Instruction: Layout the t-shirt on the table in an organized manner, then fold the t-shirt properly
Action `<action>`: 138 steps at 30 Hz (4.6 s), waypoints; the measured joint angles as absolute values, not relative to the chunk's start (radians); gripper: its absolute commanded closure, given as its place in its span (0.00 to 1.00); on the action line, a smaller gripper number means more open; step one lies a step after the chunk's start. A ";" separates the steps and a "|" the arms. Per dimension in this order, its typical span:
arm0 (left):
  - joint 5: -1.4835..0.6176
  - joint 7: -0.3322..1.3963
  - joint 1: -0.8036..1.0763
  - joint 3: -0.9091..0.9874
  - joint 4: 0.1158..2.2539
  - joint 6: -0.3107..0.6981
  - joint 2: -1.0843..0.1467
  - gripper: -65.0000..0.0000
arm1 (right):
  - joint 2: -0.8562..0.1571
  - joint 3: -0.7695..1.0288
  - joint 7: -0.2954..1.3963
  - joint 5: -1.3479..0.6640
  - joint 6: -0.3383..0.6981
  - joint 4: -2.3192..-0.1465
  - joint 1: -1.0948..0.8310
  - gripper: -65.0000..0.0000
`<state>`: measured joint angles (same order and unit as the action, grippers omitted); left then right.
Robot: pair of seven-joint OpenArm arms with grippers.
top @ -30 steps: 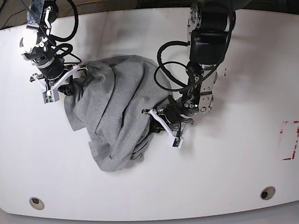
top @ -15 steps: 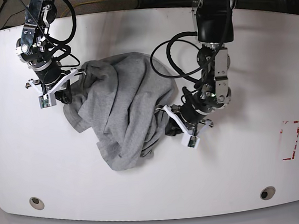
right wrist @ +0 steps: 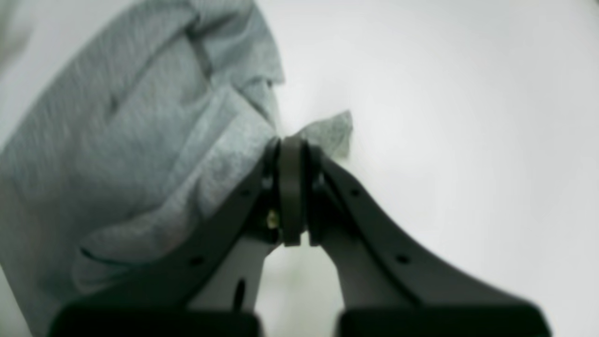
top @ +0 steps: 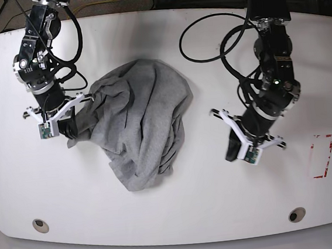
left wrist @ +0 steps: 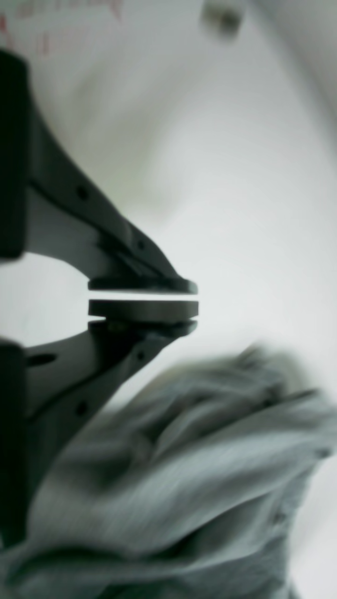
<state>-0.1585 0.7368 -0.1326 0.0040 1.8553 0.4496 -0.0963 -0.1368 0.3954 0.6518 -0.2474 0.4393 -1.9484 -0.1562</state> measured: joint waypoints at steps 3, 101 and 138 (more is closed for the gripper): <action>-0.192 0.763 -0.151 0.040 1.885 0.443 -0.102 1.00 | -0.157 0.395 0.648 -0.252 0.445 -1.950 -0.139 1.00; -0.388 0.934 -0.352 0.050 1.839 0.448 -0.115 1.00 | -0.202 0.361 0.648 -0.260 0.448 -1.801 0.058 1.00; -0.377 1.071 -0.836 0.060 1.821 0.552 -0.146 1.00 | -0.331 0.236 0.715 -0.244 0.441 -1.646 0.403 1.00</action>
<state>-0.3767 1.0714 -0.8356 0.0605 1.8214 0.5518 -0.1455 -0.3305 0.2359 0.7151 -0.2436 0.4412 -1.6463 0.4030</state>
